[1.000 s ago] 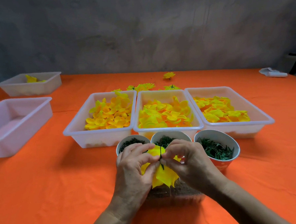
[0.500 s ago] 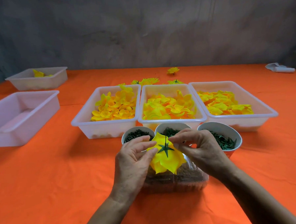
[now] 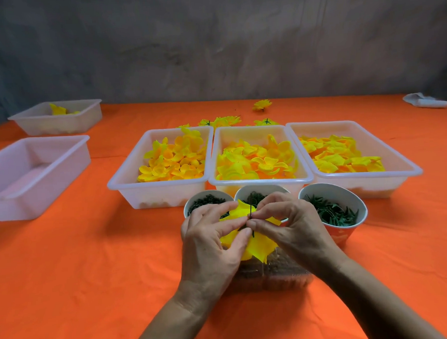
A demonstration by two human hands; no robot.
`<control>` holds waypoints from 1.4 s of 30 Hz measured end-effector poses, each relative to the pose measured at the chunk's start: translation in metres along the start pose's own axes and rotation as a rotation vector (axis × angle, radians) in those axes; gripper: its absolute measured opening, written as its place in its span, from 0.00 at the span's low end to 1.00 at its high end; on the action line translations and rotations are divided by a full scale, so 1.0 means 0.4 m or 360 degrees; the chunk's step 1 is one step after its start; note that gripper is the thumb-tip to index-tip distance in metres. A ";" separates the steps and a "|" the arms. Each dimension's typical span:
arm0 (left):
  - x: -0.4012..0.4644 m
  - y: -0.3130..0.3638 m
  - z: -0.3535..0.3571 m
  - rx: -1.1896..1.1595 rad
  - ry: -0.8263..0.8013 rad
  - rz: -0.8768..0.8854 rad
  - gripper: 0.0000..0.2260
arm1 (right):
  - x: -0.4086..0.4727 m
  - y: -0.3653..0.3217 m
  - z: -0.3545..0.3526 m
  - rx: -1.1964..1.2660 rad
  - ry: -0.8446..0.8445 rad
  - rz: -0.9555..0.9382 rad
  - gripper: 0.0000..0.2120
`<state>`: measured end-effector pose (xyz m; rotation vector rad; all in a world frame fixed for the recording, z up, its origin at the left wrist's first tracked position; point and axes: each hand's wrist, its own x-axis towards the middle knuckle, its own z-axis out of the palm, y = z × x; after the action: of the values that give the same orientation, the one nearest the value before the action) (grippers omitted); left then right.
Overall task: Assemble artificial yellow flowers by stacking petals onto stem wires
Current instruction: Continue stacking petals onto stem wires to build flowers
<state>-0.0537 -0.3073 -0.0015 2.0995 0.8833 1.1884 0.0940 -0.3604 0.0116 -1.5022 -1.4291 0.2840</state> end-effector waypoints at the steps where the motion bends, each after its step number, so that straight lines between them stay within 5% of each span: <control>1: -0.001 -0.004 0.001 -0.0002 0.0002 0.0026 0.10 | -0.002 0.001 0.003 -0.0015 0.0024 -0.0029 0.02; 11: 0.011 -0.058 0.038 -0.0023 0.0245 0.0456 0.09 | -0.008 0.033 0.020 -0.0117 0.0208 -0.0406 0.04; 22: -0.004 -0.053 0.046 -0.0093 0.0281 0.0353 0.11 | -0.007 0.040 0.019 -0.0040 0.0159 -0.0380 0.05; 32: -0.014 -0.010 0.036 0.0214 0.0287 0.0200 0.09 | 0.007 0.025 -0.016 0.0416 -0.0131 0.0008 0.04; 42: -0.004 -0.040 0.051 0.0018 0.0329 0.0302 0.06 | 0.006 0.050 -0.004 0.0073 0.0005 -0.0333 0.02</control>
<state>-0.0404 -0.3014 -0.0232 2.1349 0.7944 1.5237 0.1082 -0.3550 -0.0020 -1.3033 -1.5531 0.1844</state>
